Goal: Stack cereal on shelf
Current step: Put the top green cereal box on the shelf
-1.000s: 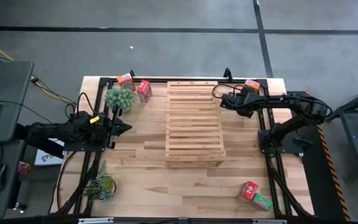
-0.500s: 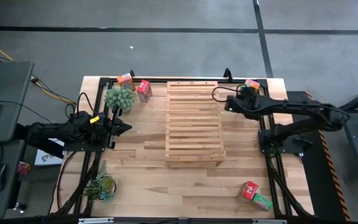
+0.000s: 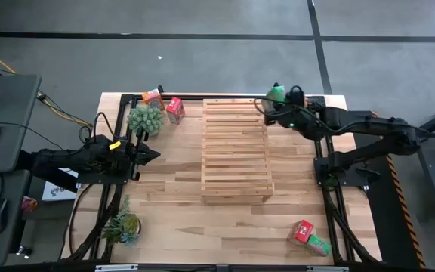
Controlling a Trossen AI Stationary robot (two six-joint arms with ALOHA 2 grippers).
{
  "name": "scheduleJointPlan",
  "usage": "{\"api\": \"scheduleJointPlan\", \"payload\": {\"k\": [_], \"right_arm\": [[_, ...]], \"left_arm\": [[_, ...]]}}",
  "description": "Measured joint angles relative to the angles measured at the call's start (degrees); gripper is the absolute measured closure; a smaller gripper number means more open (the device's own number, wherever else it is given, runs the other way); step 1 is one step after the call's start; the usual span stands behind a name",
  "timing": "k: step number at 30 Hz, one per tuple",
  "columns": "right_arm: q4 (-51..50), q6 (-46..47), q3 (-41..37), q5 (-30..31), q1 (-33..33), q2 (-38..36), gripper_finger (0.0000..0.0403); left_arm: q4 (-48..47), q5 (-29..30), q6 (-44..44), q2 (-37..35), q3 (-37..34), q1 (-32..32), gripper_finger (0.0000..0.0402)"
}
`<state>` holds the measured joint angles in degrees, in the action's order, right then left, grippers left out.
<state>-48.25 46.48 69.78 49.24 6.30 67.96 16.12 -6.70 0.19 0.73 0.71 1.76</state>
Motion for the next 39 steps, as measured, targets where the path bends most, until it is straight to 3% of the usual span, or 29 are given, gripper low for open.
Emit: {"api": "scheduleJointPlan", "payload": {"k": [9, 15, 20, 39], "right_arm": [[-8.36, 4.27, 11.93, 2.19, 1.16, 15.52, 0.0274], [-16.4, 12.33, 16.09, 2.79, 2.76, 21.46, 0.0274], [-17.22, 16.54, 16.02, 3.19, 2.78, 23.29, 0.0274], [-16.82, 16.09, 16.0, 2.79, 2.78, 23.61, 0.0274]], "left_arm": [[0.0, 0.02, 0.0, 0.02, 0.0, 0.02, 0.0401], [-0.02, 0.0, 0.0, 0.02, 0.0, 0.02, 0.0401], [-0.02, 0.0, 0.0, 0.0, 0.0, 0.02, 0.0401], [-0.02, 0.0, 0.0, 0.02, 0.0, 0.02, 0.0401]]}}
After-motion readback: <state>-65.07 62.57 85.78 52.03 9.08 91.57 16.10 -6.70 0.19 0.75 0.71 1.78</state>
